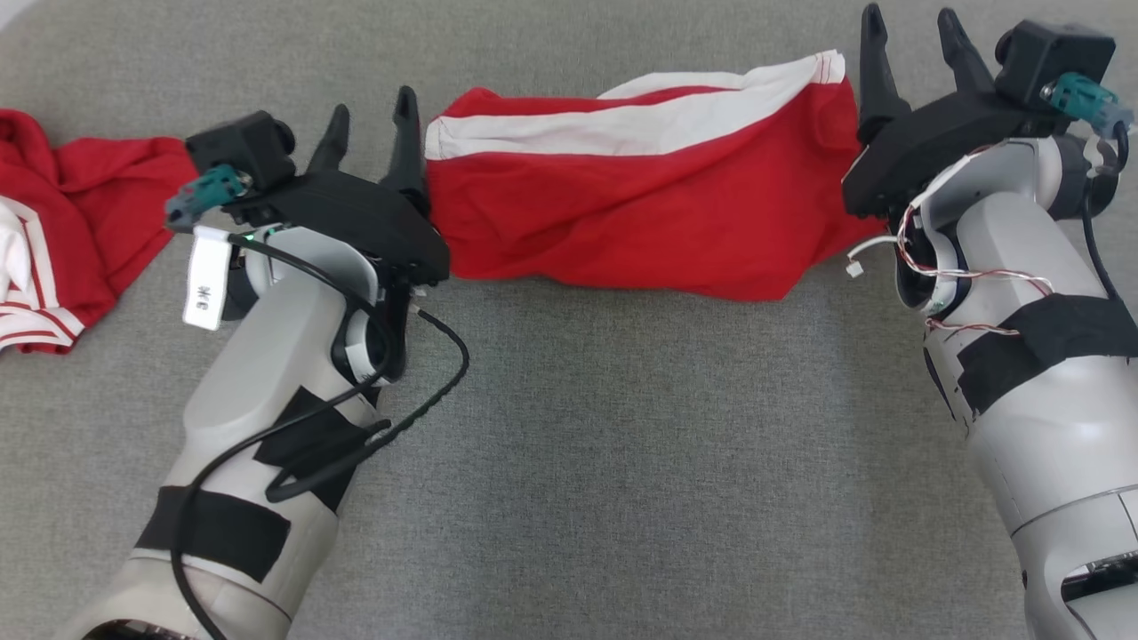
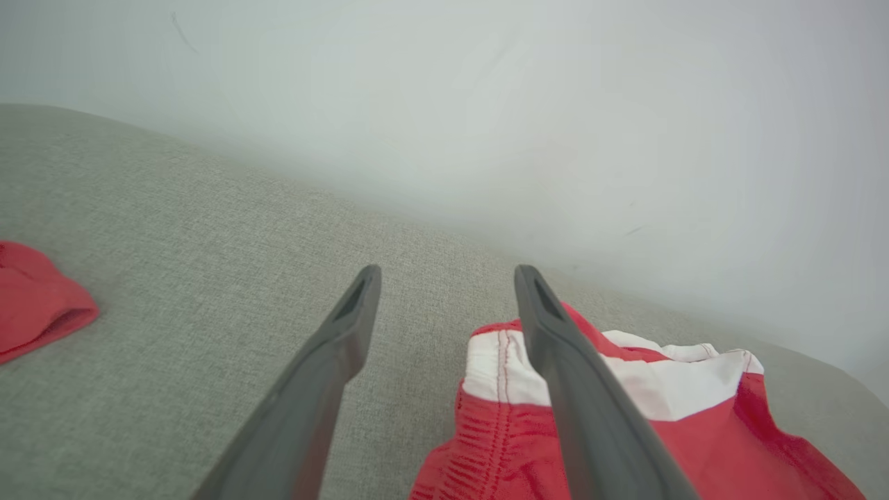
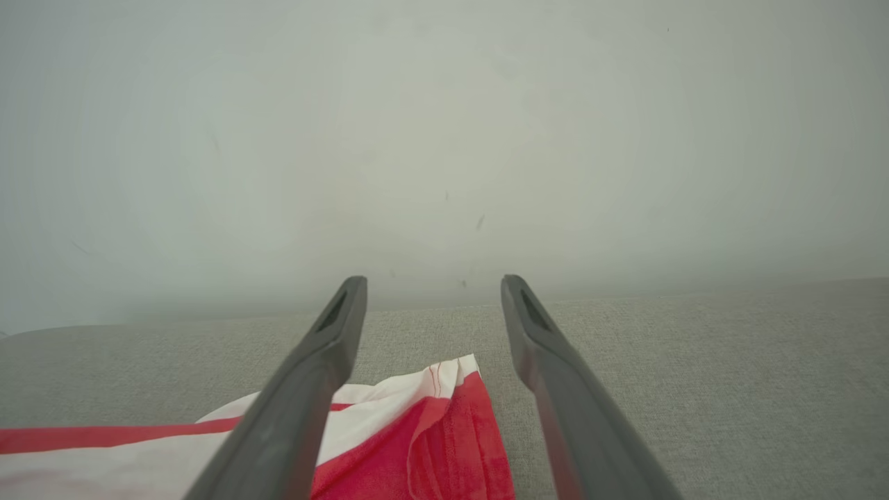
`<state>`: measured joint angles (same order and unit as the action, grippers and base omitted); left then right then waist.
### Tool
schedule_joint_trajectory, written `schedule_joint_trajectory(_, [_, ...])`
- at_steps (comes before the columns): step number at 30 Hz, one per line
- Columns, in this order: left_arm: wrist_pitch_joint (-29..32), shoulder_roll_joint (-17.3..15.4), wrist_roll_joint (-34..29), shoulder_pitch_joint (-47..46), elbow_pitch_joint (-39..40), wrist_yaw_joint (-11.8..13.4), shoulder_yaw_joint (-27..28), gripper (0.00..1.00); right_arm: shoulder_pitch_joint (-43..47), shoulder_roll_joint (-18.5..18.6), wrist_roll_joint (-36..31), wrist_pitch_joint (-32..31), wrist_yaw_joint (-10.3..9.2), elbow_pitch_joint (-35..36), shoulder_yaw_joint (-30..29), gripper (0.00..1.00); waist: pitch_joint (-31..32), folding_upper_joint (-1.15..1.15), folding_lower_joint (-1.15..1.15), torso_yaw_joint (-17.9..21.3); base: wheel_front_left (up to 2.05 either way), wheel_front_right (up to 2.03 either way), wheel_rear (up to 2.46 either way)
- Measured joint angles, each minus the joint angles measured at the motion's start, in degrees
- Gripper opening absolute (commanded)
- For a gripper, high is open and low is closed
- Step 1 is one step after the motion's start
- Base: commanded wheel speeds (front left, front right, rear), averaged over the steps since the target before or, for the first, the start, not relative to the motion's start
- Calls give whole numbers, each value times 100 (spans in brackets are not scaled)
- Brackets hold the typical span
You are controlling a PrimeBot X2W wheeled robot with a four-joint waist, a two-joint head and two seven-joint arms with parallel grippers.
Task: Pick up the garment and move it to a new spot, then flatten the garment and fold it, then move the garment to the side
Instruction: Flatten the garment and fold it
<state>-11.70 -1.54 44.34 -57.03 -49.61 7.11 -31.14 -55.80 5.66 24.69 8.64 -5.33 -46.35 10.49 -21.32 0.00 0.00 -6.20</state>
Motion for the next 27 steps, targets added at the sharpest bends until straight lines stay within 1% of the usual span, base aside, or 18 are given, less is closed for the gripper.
schedule_joint_trajectory(4, [-2,5,-98,31,-70,-1,-300,100,126,91,0,47,116,-226,10,100,166,0,0,-17,0,0,0])
schedule_joint_trajectory(6, [-31,2,-169,114,-140,-9,-407,100,329,177,0,52,133,-356,4,100,270,0,0,-25,0,0,0])
schedule_joint_trajectory(10, [-46,-2,-372,422,-264,-196,-658,100,835,288,0,51,131,-597,-18,100,506,0,0,-39,0,0,0])
schedule_joint_trajectory(13, [-49,-1,-408,647,-344,-293,-784,100,1099,266,66,36,131,-751,-69,100,686,-1,-1,-49,0,0,0])
schedule_joint_trajectory(18, [-44,-23,-500,869,-476,-335,-940,100,1163,74,245,-66,130,-815,-112,100,866,-2,-2,-27,0,0,0])
schedule_joint_trajectory(24, [18,-16,-660,863,-491,-517,-1198,100,1145,54,263,-215,122,-927,-129,100,739,-1,-1,8,0,0,0])
schedule_joint_trajectory(27, [58,-14,-660,840,-523,-510,-1240,100,1055,56,312,-270,123,-957,-140,100,648,-1,-1,7,0,0,0])
